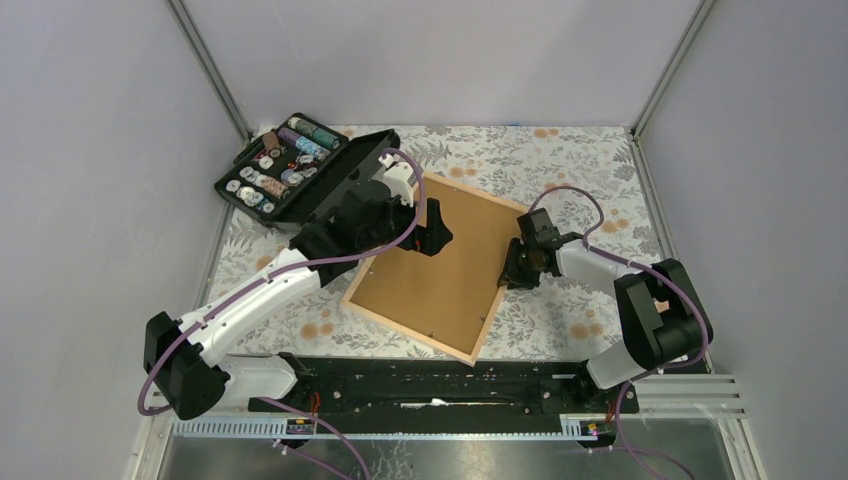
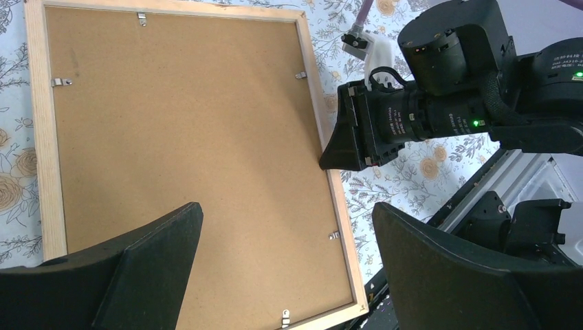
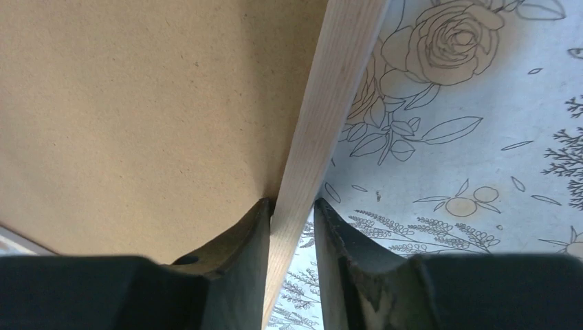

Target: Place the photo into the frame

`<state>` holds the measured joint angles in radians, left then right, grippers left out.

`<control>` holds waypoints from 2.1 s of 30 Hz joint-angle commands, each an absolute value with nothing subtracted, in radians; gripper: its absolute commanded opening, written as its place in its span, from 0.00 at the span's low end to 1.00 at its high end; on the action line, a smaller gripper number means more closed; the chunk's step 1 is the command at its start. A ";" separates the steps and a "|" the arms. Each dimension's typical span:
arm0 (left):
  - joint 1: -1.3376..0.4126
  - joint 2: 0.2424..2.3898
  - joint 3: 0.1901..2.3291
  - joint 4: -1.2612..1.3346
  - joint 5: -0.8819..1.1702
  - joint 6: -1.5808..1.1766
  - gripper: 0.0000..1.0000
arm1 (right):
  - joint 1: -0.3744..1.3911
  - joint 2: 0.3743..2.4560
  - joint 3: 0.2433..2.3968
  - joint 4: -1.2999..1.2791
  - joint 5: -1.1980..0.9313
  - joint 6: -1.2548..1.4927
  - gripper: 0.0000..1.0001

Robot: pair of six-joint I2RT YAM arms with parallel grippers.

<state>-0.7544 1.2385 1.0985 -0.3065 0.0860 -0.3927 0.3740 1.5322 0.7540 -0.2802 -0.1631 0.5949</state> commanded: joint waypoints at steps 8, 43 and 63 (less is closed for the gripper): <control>-0.750 1.201 1.134 -0.288 0.116 -0.396 0.99 | 0.336 1.582 0.838 -0.467 0.293 0.485 0.00; -0.750 1.252 1.138 -0.294 0.118 -0.396 0.99 | 0.230 1.589 0.970 -0.492 0.350 0.326 0.03; -0.754 1.251 1.126 -0.339 0.046 -0.473 0.98 | 0.356 1.476 0.872 -0.166 -0.468 0.601 0.60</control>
